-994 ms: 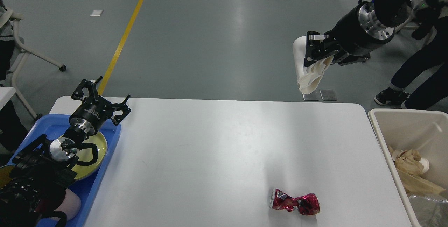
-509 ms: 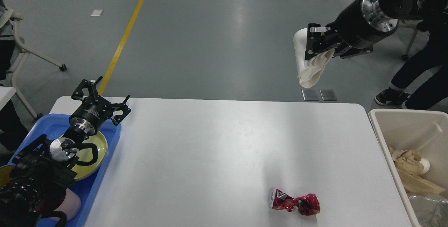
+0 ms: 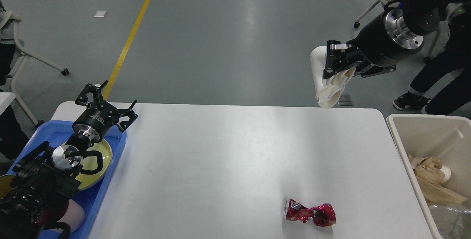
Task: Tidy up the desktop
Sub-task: 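Carry the white cup toward the bin and release it inside, then bring the right gripper down toward the red crumpled wrapper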
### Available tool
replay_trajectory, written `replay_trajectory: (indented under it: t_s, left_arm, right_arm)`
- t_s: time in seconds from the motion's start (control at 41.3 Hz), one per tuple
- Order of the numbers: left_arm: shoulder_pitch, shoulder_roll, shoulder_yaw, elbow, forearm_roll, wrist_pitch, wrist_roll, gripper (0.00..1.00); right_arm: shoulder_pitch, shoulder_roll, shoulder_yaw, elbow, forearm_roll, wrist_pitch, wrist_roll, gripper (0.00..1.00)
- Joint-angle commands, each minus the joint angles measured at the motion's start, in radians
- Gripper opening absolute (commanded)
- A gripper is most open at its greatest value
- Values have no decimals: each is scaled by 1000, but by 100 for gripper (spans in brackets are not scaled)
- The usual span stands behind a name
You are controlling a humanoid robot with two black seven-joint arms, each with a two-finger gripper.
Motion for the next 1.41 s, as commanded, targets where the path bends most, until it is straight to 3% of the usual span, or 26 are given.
replay_trajectory:
  t_s: [0.0,0.291,0.679,0.873,0.969,0.994,1.042,1.091,1.115,1.381]
  left_arm:
    - [1,0,0,0,0,0,-1,100]
    - [0,0,0,0,0,0,1,100]
    - [0,0,0,0,0,0,1,100]
    - [0,0,0,0,2,0,-1,100]
    - [0,0,0,0,0,0,1,100]
    - [0,0,0,0,0,0,1,100]
    - [0,0,0,0,0,0,-1,100]
    - [0,0,0,0,0,0,1,100]
    - [0,0,0,0,2,0,1,100]
    - [0,0,0,0,2,0,-1,100]
  right_arm:
    - [-33,-16,-20,0,-5,1,-1,0]
    - [-322,-177,-101,-101,-268,-61,-3,0]
    - [-1100,-152,-52,-798,-243,-446,-1,0]
    - [-1548,59,-27,-1343,-39,-486,-4,0]
    - [-1639,100,-27,-1452,15,-485,-4,0]
    - [-1639,102,-24,-1454,17,-485,-4,9]
    - [-1640,108,-15,-1454,20,-483,-6,100]
    - [-1645,106,-15,-1454,20,-483,-3,95]
    - [-1645,106,-15,-1454,20,-483,-4,100]
    - [-1645,106,37,-1454,23,-482,-4,100]
